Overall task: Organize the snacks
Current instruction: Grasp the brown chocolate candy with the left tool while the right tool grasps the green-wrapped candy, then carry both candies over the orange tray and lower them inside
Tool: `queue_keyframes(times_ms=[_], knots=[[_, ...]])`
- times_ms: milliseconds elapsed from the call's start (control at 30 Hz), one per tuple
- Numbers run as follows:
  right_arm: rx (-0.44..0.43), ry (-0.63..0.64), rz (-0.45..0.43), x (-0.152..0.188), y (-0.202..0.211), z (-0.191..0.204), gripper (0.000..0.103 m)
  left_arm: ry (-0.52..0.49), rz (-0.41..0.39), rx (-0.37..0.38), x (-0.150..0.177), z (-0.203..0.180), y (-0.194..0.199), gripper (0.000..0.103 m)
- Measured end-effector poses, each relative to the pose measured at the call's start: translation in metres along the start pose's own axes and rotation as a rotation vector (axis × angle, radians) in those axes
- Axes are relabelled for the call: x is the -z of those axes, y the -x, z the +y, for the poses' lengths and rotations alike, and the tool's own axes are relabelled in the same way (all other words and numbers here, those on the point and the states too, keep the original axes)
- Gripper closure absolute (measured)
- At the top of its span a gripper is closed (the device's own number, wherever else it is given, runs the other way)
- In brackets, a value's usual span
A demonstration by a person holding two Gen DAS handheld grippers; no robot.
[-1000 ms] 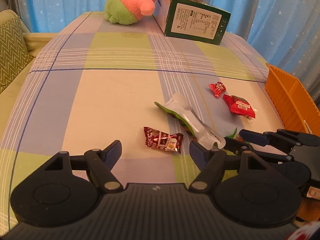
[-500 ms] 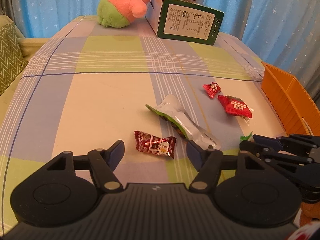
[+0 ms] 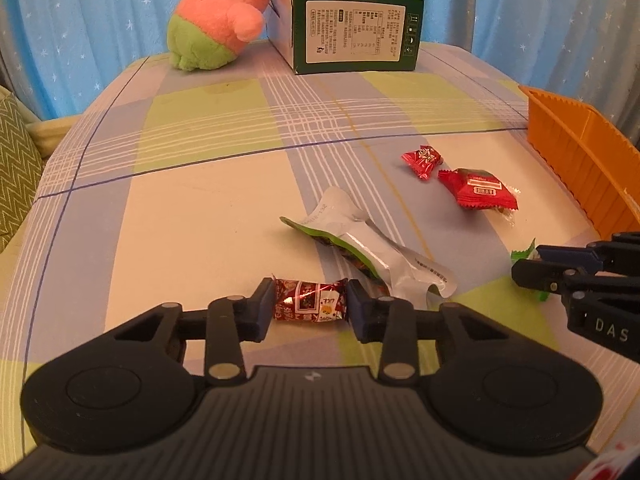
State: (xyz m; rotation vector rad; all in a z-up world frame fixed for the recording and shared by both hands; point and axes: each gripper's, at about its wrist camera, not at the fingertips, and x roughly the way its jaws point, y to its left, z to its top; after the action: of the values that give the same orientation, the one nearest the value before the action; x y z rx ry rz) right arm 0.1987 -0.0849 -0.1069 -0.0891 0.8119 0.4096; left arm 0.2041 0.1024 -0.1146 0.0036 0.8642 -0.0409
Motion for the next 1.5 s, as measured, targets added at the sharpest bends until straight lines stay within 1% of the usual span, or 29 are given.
queue_keyframes(times_ms=[133, 300, 500, 867, 1167, 1500], knots=[[-0.001, -0.008, -0.003, -0.001, 0.003, -0.001, 0.082, 0.004, 0.006, -0.008, 0.000, -0.002, 0.005, 0.071], [0.001, -0.024, -0.022, -0.004, 0.015, -0.003, 0.082, 0.030, -0.016, -0.017, -0.004, -0.005, 0.026, 0.071], [0.002, -0.050, -0.050, -0.008, 0.042, -0.004, 0.082, 0.093, -0.047, 0.003, -0.008, -0.016, 0.059, 0.071], [0.038, -0.150, -0.049, -0.003, 0.102, -0.029, 0.082, 0.144, -0.081, 0.037, -0.001, -0.055, 0.118, 0.071], [0.077, -0.188, -0.047, 0.007, 0.146, -0.054, 0.082, 0.126, -0.097, 0.084, 0.001, -0.091, 0.149, 0.071], [0.118, -0.223, -0.067, 0.017, 0.177, -0.081, 0.082, 0.083, -0.105, 0.126, -0.004, -0.126, 0.163, 0.071]])
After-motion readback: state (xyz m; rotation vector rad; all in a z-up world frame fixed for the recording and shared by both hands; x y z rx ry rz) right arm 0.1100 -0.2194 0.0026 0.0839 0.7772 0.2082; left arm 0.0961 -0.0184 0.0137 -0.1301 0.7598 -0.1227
